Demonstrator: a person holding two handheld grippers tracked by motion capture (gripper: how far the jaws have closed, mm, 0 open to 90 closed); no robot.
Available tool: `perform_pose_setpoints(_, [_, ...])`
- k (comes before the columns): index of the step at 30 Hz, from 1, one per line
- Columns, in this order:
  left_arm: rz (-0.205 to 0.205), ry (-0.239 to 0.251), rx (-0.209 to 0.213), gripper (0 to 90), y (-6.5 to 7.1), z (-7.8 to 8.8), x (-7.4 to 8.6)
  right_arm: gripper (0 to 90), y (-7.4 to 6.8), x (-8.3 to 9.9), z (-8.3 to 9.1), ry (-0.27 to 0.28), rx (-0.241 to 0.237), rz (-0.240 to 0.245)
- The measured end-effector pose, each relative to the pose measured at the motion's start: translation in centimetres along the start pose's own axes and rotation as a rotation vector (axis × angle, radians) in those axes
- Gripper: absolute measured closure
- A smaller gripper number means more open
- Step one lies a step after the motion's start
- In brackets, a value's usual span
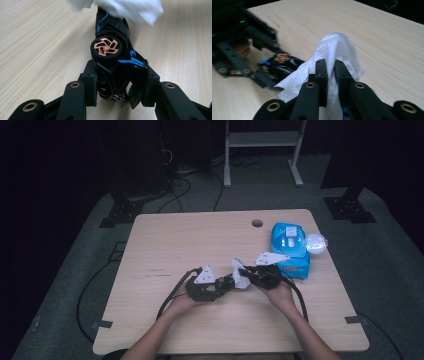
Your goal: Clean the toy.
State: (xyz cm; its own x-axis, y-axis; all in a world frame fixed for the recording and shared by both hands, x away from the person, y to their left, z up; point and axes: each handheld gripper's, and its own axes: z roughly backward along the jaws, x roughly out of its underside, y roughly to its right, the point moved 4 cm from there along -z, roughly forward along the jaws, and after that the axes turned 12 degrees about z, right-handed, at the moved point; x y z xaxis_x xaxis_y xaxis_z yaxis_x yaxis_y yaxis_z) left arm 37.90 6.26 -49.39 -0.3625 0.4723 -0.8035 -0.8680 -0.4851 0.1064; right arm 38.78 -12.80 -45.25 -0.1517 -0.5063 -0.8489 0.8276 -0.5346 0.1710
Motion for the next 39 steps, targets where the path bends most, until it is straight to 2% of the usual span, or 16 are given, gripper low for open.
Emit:
perform_pose_setpoints(2, [-0.004, -0.001, -0.002, 57.8, -0.1, 0.1, 0.0, 82.2, -0.1, -0.2, -0.1, -0.016, 0.008, 0.025])
perform_pose_setpoints(3, [-0.004, -0.001, -0.003, 57.8, 0.0, 0.1, 0.0, 82.2, 0.3, -0.1, 0.0, -0.016, 0.015, 0.02])
perform_pose_setpoints(9, [-0.002, -0.004, 0.003, 57.8, -0.1, 0.1, 0.0, 82.3, 3.3, 1.7, 2.0, -0.036, 0.109, -0.064])
perform_pose_setpoints(12, [0.002, -0.005, 0.004, 57.7, -0.2, 0.1, 0.0, 82.3, 3.3, 1.9, 2.0, -0.036, 0.096, -0.076])
perform_pose_setpoints(14, [0.007, -0.005, 0.005, 57.6, -0.2, 0.1, 0.1, 82.3, 2.7, 1.6, 1.6, -0.033, 0.105, -0.047])
perform_pose_setpoints(17, [0.005, -0.004, 0.004, 57.7, -0.2, 0.1, 0.0, 82.2, 2.2, 1.1, 1.3, -0.003, 0.043, -0.055])
perform_pose_setpoints(19, [0.001, -0.007, 0.003, 57.7, -0.2, 0.1, 0.0, 82.3, 2.2, 1.1, 1.2, -0.014, 0.051, -0.029])
perform_pose_setpoints(22, [-0.002, -0.008, 0.002, 57.7, -0.2, 0.1, 0.0, 82.2, 3.0, 1.6, 1.7, -0.039, 0.094, -0.039])
perform_pose_setpoints(23, [0.001, -0.007, 0.004, 57.7, -0.2, 0.1, 0.0, 82.2, 3.4, 2.0, 2.0, -0.047, 0.104, -0.056])
perform_pose_setpoints(25, [0.004, -0.007, 0.007, 57.7, -0.3, 0.1, 0.0, 82.3, 3.7, 2.2, 2.4, -0.036, 0.102, -0.077])
perform_pose_setpoints(28, [0.0, -0.008, 0.008, 57.7, -0.3, 0.1, 0.0, 82.2, 3.4, 1.7, 2.4, -0.005, 0.08, -0.076])
perform_pose_setpoints(33, [0.002, -0.007, 0.013, 57.7, -0.3, 0.1, 0.0, 82.3, 1.9, 0.8, 1.0, -0.028, 0.044, -0.026])
perform_pose_setpoints(39, [-0.004, -0.009, 0.011, 57.6, -0.3, -0.1, -0.2, 82.3, -0.5, -1.0, -1.4, -0.023, -0.054, -0.001])
